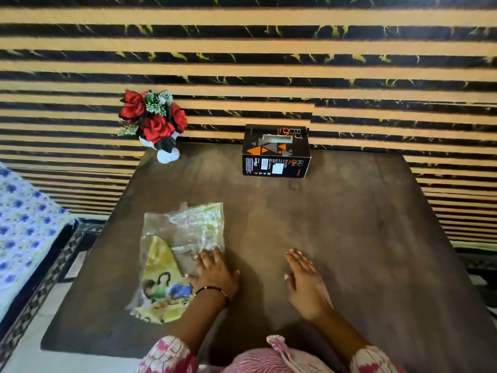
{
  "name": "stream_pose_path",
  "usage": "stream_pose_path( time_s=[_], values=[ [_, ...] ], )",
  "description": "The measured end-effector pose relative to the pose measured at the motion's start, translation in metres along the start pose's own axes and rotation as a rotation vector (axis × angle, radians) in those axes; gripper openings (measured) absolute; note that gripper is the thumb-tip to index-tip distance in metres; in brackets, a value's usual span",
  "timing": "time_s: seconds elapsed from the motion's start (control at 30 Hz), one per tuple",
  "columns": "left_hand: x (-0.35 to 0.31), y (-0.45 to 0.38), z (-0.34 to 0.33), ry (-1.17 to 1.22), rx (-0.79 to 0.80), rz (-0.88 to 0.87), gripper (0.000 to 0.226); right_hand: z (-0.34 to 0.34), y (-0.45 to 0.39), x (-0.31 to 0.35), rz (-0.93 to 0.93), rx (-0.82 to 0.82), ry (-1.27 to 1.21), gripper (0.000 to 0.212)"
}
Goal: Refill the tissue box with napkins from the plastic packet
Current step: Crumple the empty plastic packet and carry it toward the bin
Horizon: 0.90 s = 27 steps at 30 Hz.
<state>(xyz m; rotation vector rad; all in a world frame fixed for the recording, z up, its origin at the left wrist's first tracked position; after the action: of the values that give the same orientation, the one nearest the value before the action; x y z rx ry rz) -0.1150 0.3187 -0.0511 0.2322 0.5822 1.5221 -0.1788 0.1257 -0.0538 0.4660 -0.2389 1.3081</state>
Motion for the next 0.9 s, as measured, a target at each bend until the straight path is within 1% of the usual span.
stream_pose_path(
  time_s=[0.07,0.17,0.27,0.3,0.37,0.4,0.43,0.47,0.5,0.57,0.6,0.67,0.73,0.77,0.83,0.9],
  values=[
    [-0.029,0.008,-0.009,0.046,0.060,-0.069,0.082,0.002,0.004,-0.008,-0.041,0.005,-0.062,0.054],
    [-0.078,0.012,-0.016,0.167,0.110,-0.262,0.078,0.012,0.006,-0.021,-0.143,-0.004,-0.144,0.056],
    [-0.114,0.018,-0.003,0.471,0.085,-0.384,0.055,0.027,0.005,-0.033,-0.251,-0.019,-0.217,0.057],
    [-0.119,0.019,0.003,0.574,0.065,-0.406,0.051,0.032,0.005,-0.034,-0.272,-0.035,-0.251,0.057],
    [-0.113,0.021,0.014,0.741,0.020,-0.413,0.048,0.040,0.008,-0.037,-0.293,-0.072,-0.302,0.054],
    [-0.106,0.021,0.019,0.776,-0.019,-0.416,0.049,0.043,0.009,-0.036,-0.291,-0.082,-0.311,0.051],
    [-0.096,0.020,0.023,0.767,-0.075,-0.417,0.054,0.045,0.009,-0.035,-0.284,-0.085,-0.307,0.047],
    [-0.083,0.018,0.025,0.696,-0.120,-0.390,0.062,0.046,0.010,-0.032,-0.271,-0.082,-0.296,0.042],
    [-0.068,0.014,0.026,0.567,-0.160,-0.350,0.068,0.047,0.010,-0.027,-0.262,-0.072,-0.293,0.037],
    [-0.037,0.005,0.025,0.328,-0.200,-0.183,0.072,0.047,0.010,-0.017,-0.270,-0.015,-0.318,0.030],
    [-0.023,0.003,0.023,0.279,-0.179,-0.099,0.074,0.044,0.009,-0.012,-0.280,0.031,-0.333,0.027],
    [-0.006,0.006,0.019,0.291,-0.129,0.011,0.077,0.035,0.008,-0.005,-0.292,0.137,-0.358,0.020],
    [-0.001,0.009,0.013,0.333,-0.111,0.035,0.076,0.024,0.007,0.001,-0.337,0.245,-0.447,0.012],
    [-0.002,0.009,0.011,0.349,-0.106,0.019,0.075,0.020,0.006,0.004,-0.368,0.282,-0.496,0.013],
    [-0.007,0.011,0.008,0.398,-0.101,-0.030,0.074,0.016,0.004,0.010,-0.433,0.329,-0.593,0.023],
    [-0.016,0.015,0.005,0.530,-0.046,-0.076,0.076,0.012,0.004,0.018,-0.469,0.393,-0.738,0.033]
  ],
)
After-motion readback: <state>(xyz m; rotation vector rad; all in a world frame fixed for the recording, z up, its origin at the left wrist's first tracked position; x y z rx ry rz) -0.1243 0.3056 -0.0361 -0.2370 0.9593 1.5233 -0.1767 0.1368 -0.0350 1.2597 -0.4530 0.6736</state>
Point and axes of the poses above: each hand's wrist, its own y-axis away from the middle knuckle, its own z-axis out of the back of the hand, x = y × z, the point moved 4 cm from there along -y, towards the middle knuckle, and after that the axes turned 4 degrees about -z, right-handed, at the moved point
